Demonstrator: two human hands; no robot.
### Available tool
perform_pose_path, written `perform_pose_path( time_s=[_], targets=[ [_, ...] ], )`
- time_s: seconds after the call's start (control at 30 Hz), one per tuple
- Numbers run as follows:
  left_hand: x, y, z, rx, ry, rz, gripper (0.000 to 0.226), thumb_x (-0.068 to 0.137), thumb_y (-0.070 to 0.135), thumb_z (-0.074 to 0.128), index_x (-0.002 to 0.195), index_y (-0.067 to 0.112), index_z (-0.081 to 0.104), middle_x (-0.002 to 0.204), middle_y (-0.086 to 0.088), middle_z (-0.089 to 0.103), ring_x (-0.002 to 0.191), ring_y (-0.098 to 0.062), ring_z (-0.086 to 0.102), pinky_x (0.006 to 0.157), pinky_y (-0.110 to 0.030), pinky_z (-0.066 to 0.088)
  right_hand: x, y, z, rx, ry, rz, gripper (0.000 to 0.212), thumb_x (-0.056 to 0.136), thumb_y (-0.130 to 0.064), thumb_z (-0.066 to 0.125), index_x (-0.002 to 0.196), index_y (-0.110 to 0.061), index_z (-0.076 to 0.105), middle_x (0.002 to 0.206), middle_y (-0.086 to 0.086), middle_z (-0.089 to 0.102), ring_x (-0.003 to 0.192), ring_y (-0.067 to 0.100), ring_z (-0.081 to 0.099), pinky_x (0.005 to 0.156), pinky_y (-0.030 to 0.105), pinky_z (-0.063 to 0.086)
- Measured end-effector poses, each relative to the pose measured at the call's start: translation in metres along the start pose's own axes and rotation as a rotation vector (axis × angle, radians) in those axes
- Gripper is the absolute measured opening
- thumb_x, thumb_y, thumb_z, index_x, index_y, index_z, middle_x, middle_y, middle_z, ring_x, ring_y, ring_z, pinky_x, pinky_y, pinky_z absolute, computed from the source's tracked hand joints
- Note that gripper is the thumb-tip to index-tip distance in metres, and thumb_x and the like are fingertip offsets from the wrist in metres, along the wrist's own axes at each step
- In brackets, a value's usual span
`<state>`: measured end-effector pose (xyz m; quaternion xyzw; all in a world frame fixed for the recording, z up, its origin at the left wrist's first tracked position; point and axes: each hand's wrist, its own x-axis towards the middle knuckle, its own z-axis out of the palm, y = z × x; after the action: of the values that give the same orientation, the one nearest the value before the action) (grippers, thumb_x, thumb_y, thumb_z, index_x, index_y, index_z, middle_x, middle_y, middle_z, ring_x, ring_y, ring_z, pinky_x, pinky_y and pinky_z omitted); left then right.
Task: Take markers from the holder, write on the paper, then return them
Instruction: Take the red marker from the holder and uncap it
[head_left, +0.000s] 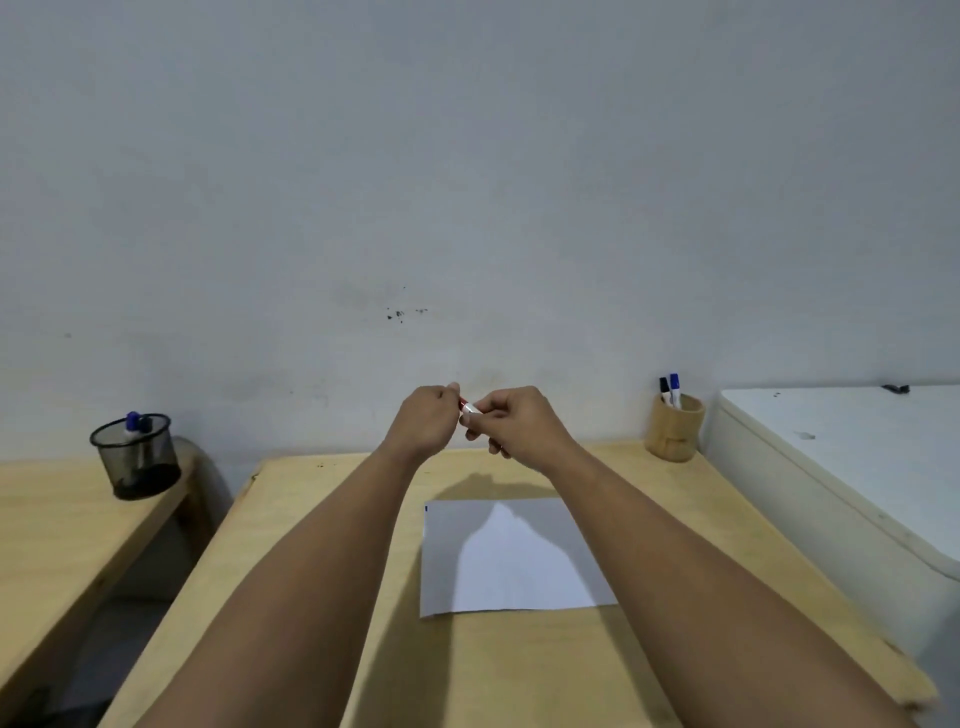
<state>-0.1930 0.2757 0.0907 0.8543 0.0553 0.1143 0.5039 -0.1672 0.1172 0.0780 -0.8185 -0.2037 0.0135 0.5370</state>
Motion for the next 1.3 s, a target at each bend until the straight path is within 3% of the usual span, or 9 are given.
perform_pose_path(
  time_s=[0.23, 0.4, 0.57, 0.7, 0.8, 1.03, 1.13, 1.23, 1.3],
  targets=[
    [0.021, -0.035, 0.017, -0.085, 0.059, -0.09, 0.048, 0.108, 0.03, 0.036, 0.087, 0.003, 0.07, 0.064, -0.002, 0.052, 0.056, -0.019, 0.042, 0.058, -0.033, 0.034, 0.02, 0.027, 0.016, -0.042, 0.015, -0.006, 0.009, 0.094, -0.027, 0.079, 0.09, -0.02, 0.082, 0.079, -0.001, 0.082, 0.051, 0.011, 0.06, 0.052, 0.017, 0.044],
    [0.026, -0.048, 0.028, -0.068, 0.094, -0.061, 0.047, 0.109, 0.029, 0.036, 0.078, 0.01, 0.066, 0.065, 0.0, 0.059, 0.063, -0.023, 0.05, 0.058, -0.033, 0.037, 0.029, 0.044, 0.028, -0.079, 0.054, -0.044, 0.014, 0.097, -0.027, 0.078, 0.093, -0.015, 0.083, 0.081, 0.004, 0.082, 0.049, 0.009, 0.057, 0.052, 0.017, 0.045],
    [0.048, -0.081, -0.008, -0.037, 0.261, -0.177, 0.044, 0.108, 0.034, 0.037, 0.096, 0.008, 0.07, 0.109, -0.028, 0.073, 0.097, -0.045, 0.066, 0.085, -0.045, 0.054, 0.028, 0.071, 0.03, -0.382, 0.058, -0.135, 0.013, 0.093, -0.025, 0.081, 0.099, -0.013, 0.081, 0.082, 0.003, 0.077, 0.066, 0.016, 0.06, 0.064, 0.031, 0.045],
    [0.045, -0.115, -0.044, 0.534, 0.102, -0.069, 0.05, 0.108, 0.041, 0.032, 0.106, 0.012, 0.072, 0.114, -0.012, 0.074, 0.104, -0.035, 0.065, 0.089, -0.04, 0.052, 0.021, 0.091, 0.021, 0.046, 0.193, 0.069, 0.012, 0.101, -0.018, 0.071, 0.108, -0.021, 0.061, 0.084, 0.01, 0.077, 0.053, 0.02, 0.06, 0.054, 0.031, 0.053],
    [0.028, -0.134, -0.033, 0.86, -0.058, 0.007, 0.045, 0.108, 0.045, 0.028, 0.112, 0.015, 0.061, 0.113, -0.011, 0.07, 0.104, -0.036, 0.065, 0.078, -0.04, 0.045, 0.022, 0.088, 0.02, 0.376, 0.227, 0.197, 0.009, 0.106, -0.01, 0.063, 0.102, -0.015, 0.058, 0.094, 0.02, 0.073, 0.054, 0.023, 0.062, 0.05, 0.03, 0.056],
    [0.005, -0.16, -0.014, 0.997, -0.157, 0.146, 0.028, 0.105, 0.046, 0.028, 0.098, 0.022, 0.04, 0.108, -0.004, 0.069, 0.094, -0.033, 0.067, 0.074, -0.039, 0.043, 0.027, 0.065, 0.017, 1.077, 0.196, 0.426, 0.035, 0.099, 0.005, 0.047, 0.118, -0.005, 0.074, 0.105, 0.021, 0.079, 0.076, 0.031, 0.076, 0.067, 0.037, 0.065],
    [0.002, -0.161, -0.014, 1.007, -0.151, 0.154, 0.036, 0.105, 0.048, 0.028, 0.109, 0.019, 0.05, 0.109, -0.004, 0.068, 0.095, -0.032, 0.068, 0.073, -0.038, 0.043, 0.027, 0.067, 0.02, 1.071, 0.167, 0.375, 0.027, 0.101, 0.006, 0.054, 0.115, -0.011, 0.07, 0.099, 0.014, 0.082, 0.071, 0.023, 0.078, 0.06, 0.029, 0.063],
    [-0.005, -0.157, -0.018, 0.999, -0.126, 0.124, 0.039, 0.104, 0.054, 0.03, 0.114, 0.02, 0.046, 0.11, -0.002, 0.066, 0.095, -0.029, 0.068, 0.072, -0.038, 0.046, 0.023, 0.066, 0.026, 0.91, 0.182, 0.367, 0.005, 0.103, -0.024, 0.07, 0.101, -0.019, 0.07, 0.079, 0.004, 0.074, 0.058, 0.014, 0.068, 0.052, 0.024, 0.054],
    [-0.015, -0.154, -0.019, 0.951, -0.047, 0.13, 0.041, 0.1, 0.06, 0.035, 0.114, 0.023, 0.044, 0.11, 0.002, 0.064, 0.095, -0.026, 0.065, 0.07, -0.037, 0.045, 0.021, 0.066, 0.03, 0.769, 0.221, 0.388, 0.025, 0.105, -0.04, 0.066, 0.094, -0.018, 0.073, 0.065, 0.002, 0.066, 0.051, 0.012, 0.06, 0.05, 0.024, 0.048]
  ],
)
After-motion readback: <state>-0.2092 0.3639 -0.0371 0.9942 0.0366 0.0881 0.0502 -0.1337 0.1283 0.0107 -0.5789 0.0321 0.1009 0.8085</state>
